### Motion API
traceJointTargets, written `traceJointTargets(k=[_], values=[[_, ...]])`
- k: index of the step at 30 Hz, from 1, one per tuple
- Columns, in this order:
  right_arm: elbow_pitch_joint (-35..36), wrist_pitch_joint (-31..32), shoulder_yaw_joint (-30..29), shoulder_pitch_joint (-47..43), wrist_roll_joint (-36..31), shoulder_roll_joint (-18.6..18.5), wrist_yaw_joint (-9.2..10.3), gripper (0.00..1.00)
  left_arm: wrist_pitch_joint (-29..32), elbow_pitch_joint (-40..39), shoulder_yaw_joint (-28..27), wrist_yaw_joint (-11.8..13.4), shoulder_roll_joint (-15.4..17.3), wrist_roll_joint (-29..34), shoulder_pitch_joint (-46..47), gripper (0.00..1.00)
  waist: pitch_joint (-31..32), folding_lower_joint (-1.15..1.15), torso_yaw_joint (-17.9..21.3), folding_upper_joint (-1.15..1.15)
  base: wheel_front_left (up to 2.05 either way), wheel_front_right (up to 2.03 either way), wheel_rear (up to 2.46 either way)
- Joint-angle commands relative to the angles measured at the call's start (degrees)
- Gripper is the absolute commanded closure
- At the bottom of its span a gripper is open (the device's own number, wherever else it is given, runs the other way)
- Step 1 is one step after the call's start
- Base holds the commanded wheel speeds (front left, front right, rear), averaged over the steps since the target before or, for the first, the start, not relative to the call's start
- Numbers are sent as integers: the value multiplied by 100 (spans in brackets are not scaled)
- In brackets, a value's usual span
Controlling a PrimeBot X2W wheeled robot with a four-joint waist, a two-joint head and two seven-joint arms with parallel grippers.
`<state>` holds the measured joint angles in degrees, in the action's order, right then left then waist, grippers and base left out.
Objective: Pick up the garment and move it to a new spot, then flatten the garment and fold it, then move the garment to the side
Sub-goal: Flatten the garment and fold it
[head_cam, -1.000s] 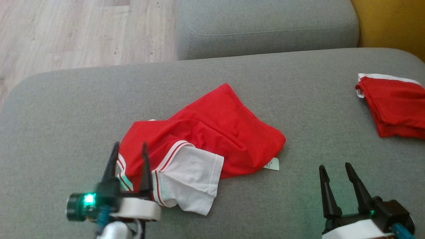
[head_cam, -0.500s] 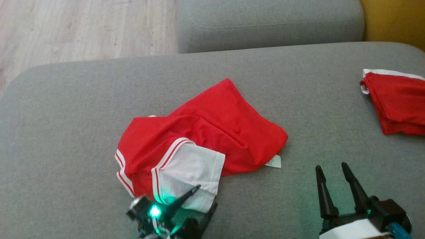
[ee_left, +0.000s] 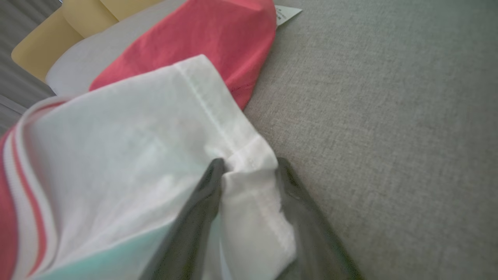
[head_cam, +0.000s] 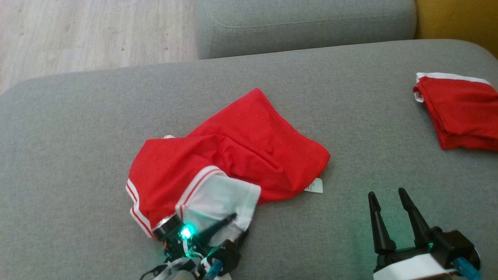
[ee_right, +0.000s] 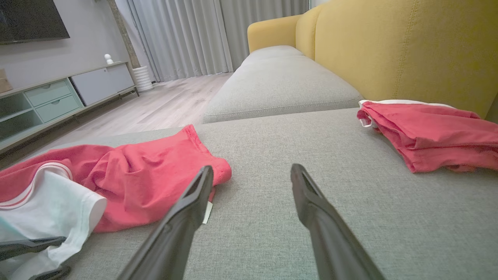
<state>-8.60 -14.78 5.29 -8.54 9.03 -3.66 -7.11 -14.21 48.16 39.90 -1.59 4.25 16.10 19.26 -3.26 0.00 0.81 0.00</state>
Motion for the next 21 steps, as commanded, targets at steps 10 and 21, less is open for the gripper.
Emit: traceJointTargets(k=[10,21], values=[[140,-22,6,70,21,-76,-37,0,-75,-551,-164,48,-62,-632,47,100,230,0,-99,0,0,0,0],[195,-22,-87,-121,-13,-5,-37,0,-73,-3373,-1230,-22,551,-1932,-549,100,476,0,-476,0,0,0,0]])
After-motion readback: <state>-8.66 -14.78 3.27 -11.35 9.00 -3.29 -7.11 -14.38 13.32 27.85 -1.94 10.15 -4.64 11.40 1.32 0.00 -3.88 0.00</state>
